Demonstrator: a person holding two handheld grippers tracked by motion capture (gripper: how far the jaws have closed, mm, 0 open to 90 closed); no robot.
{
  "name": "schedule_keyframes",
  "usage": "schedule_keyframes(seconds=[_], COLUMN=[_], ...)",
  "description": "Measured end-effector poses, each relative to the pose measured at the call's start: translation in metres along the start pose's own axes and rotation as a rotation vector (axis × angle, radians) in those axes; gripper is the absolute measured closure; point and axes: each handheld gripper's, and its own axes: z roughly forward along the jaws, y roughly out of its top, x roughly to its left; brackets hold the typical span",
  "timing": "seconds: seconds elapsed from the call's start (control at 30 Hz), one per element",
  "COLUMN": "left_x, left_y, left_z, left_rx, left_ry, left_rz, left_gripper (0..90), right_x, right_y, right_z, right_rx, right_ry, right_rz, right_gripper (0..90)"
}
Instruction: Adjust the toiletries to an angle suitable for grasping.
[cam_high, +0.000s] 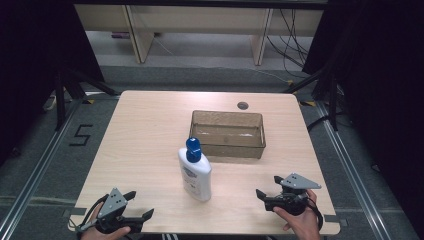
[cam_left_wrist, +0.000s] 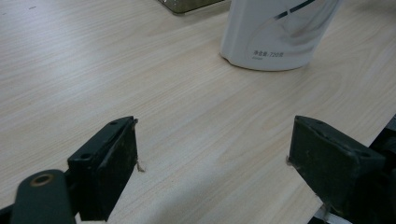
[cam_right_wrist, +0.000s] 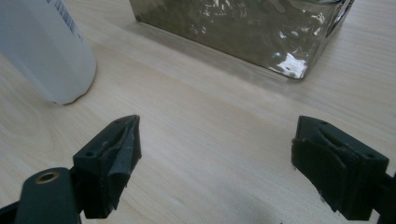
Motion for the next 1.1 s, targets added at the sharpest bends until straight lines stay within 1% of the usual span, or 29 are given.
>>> schedule_keyframes(seconds=[0.07, 0.1, 0.13, 0.17, 0.2, 0.23, 0.27, 0.3, 0.37, 0.43, 0.47, 0.53, 0.57, 0.6, 0.63, 0.67, 0.7, 0.73, 0.77, 0.8, 0.83, 0.87, 0.9, 0.93, 0.97, 1.0, 1.03, 1.07, 1.1], left_x=[0.0, 0.0, -0.001, -0.001, 0.0, 0.001, 0.001, 0.002, 0.002, 0.002, 0.002, 0.002, 0.002, 0.003, 0.003, 0.002, 0.003, 0.001, 0.001, 0.001, 0.002, 0.001, 0.001, 0.001, 0.001, 0.003, 0.003, 0.003, 0.003], left_y=[0.0, 0.0, 0.0, 0.0, -0.001, -0.001, -0.001, -0.001, -0.001, 0.0, 0.0, -0.001, -0.001, -0.001, -0.001, -0.001, -0.001, -0.001, -0.001, -0.001, 0.0, 0.0, 0.0, 0.0, 0.0, -0.001, -0.001, -0.001, -0.001], left_z=[0.0, 0.0, -0.001, -0.001, 0.0, 0.0, 0.001, 0.0, 0.0, -0.001, -0.001, 0.0, 0.0, 0.0, 0.0, -0.001, -0.002, -0.001, -0.001, -0.001, -0.001, -0.001, -0.001, 0.0, 0.0, 0.0, -0.001, -0.002, -0.002], left_rx=[0.0, 0.004, 0.015, 0.015, 0.018, 0.018, 0.011, 0.024, 0.021, 0.021, 0.019, 0.019, 0.015, 0.016, 0.016, 0.017, 0.031, 0.006, 0.006, 0.001, 0.01, 0.007, 0.015, 0.01, 0.01, 0.014, 0.026, 0.025, 0.025], left_ry=[0.004, 0.006, 0.015, 0.015, 0.016, 0.018, 0.015, 0.017, 0.017, 0.017, 0.017, 0.017, 0.013, 0.009, 0.009, 0.007, 0.005, 0.005, 0.004, 0.002, 0.001, 0.001, 0.001, 0.006, 0.006, 0.003, 0.006, 0.012, 0.012], left_rz=[0.0, 0.005, 0.0, 0.0, 0.003, -0.001, -0.01, 0.0, -0.002, 0.003, -0.001, -0.007, -0.01, -0.011, -0.011, -0.02, -0.004, -0.028, -0.025, -0.024, -0.012, -0.014, -0.012, -0.026, -0.026, -0.024, -0.018, -0.03, -0.03], left_gripper=[14.9, 14.9, 14.9, 14.9, 15.0, 14.9, 14.9, 14.9, 15.0, 15.0, 15.0, 15.0, 15.0, 15.0, 15.0, 15.0, 15.0, 15.0, 15.0, 15.0, 15.1, 15.1, 15.1, 15.1, 15.0, 15.0, 15.1, 15.1, 15.0], right_x=[-0.001, -0.003, -0.002, -0.004, -0.003, -0.005, -0.006, -0.007, -0.006, -0.006, -0.003, -0.003, -0.001, -0.001, -0.001, 0.0, 0.003, 0.003, 0.005, 0.005, 0.008, 0.011, 0.012, 0.013, 0.015, 0.015, 0.016, 0.018, 0.018], right_y=[0.001, 0.001, 0.001, 0.001, 0.001, 0.002, 0.002, 0.003, 0.005, 0.006, 0.007, 0.01, 0.012, 0.013, 0.013, 0.017, 0.018, 0.021, 0.023, 0.026, 0.028, 0.03, 0.032, 0.034, 0.035, 0.037, 0.037, 0.038, 0.038], right_z=[0.0, 0.0, -0.001, -0.001, -0.001, -0.002, -0.002, -0.003, -0.004, -0.005, -0.003, -0.005, -0.006, -0.006, -0.006, -0.009, -0.009, -0.01, -0.011, -0.012, -0.012, -0.012, -0.013, -0.013, -0.014, -0.013, -0.013, -0.012, -0.012], right_rx=[-0.022, -0.032, -0.025, -0.03, -0.033, -0.038, -0.044, -0.045, -0.06, -0.06, -0.08, -0.079, -0.076, -0.095, -0.095, -0.113, -0.127, -0.14, -0.137, -0.139, -0.147, -0.141, -0.142, -0.149, -0.141, -0.148, -0.149, -0.155, -0.155], right_ry=[0.001, 0.006, -0.001, -0.002, -0.005, -0.017, -0.014, -0.013, -0.01, -0.01, 0.006, 0.006, 0.011, 0.02, 0.02, 0.02, 0.035, 0.041, 0.052, 0.043, 0.045, 0.052, 0.051, 0.05, 0.061, 0.074, 0.075, 0.083, 0.083], right_rz=[-0.011, -0.03, 0.0, -0.015, -0.008, -0.028, -0.026, -0.032, -0.025, -0.029, 0.001, -0.029, -0.021, -0.029, -0.029, -0.036, 0.0, -0.016, -0.003, -0.035, -0.035, -0.02, -0.046, -0.066, -0.06, -0.065, -0.063, -0.036, -0.036], right_gripper=[17.5, 18.0, 18.5, 19.1, 19.6, 19.9, 20.1, 20.4, 20.5, 20.5, 20.8, 21.6, 21.9, 22.0, 22.0, 21.8, 21.7, 21.7, 21.7, 21.8, 21.9, 21.9, 22.1, 22.8, 24.4, 25.3, 25.3, 25.2, 25.2])
